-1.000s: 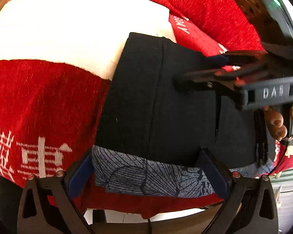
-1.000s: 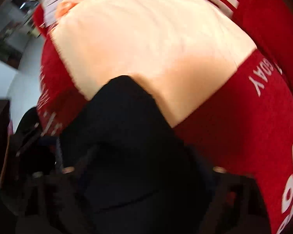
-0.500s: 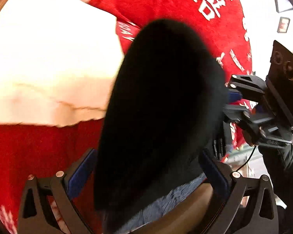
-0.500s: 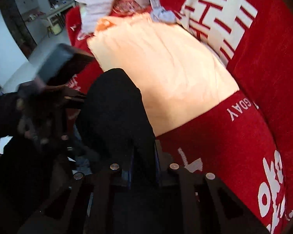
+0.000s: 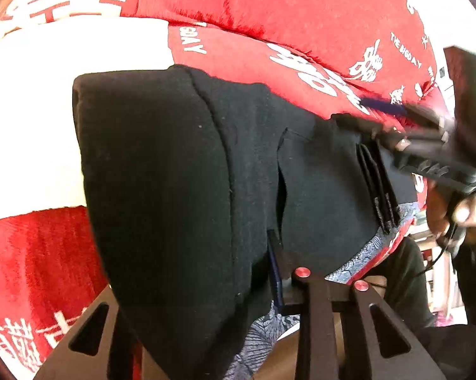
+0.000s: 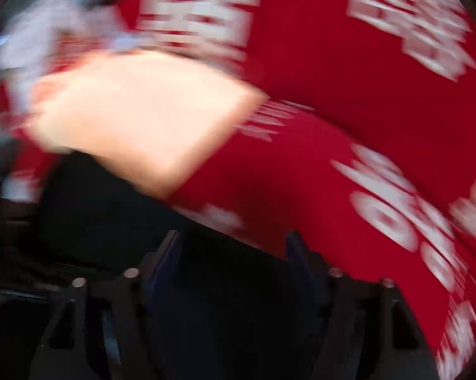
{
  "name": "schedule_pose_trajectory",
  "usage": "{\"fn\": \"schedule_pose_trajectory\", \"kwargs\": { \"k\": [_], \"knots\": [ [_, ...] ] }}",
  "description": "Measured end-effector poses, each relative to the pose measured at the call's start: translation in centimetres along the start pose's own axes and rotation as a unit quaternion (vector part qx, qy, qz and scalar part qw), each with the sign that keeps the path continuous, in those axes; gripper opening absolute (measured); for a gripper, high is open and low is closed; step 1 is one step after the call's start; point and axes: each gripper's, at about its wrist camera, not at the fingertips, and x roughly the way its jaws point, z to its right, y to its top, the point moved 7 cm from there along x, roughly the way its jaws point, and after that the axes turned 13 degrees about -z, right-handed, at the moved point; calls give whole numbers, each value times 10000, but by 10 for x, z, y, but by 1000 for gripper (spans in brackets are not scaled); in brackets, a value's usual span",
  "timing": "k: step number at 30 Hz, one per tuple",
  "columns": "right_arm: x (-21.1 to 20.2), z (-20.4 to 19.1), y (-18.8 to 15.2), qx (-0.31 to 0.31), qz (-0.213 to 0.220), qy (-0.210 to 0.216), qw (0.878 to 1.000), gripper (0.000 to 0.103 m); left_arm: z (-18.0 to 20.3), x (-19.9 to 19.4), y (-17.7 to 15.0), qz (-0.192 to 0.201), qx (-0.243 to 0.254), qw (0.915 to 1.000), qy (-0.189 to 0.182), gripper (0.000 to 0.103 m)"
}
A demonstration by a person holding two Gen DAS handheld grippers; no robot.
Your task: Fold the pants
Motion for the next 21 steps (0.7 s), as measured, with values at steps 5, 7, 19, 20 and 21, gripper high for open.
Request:
{"fn": "schedule_pose_trajectory", "kwargs": {
  "k": [5,7,19,20,21],
  "knots": [
    [32,-19,-45,271,-312,-487,9980,70,6,4,4,-37,-68,9998,174,30],
    [24,-44,-47,120,27,-713,9974,69,5,5,4,-85,-136,9997,161,29],
    [20,-44,-86,628,-306,-101,9975,73,12,-5,5,-129,-81,9993,351,28],
    [22,-53,-91,509,-323,-66,9982,73,13,-5,6,-153,-108,9992,352,28],
    [16,-67,-93,333,-190,40,9993,73,13,-6,7,-175,-134,9991,362,28]
  ]
}}
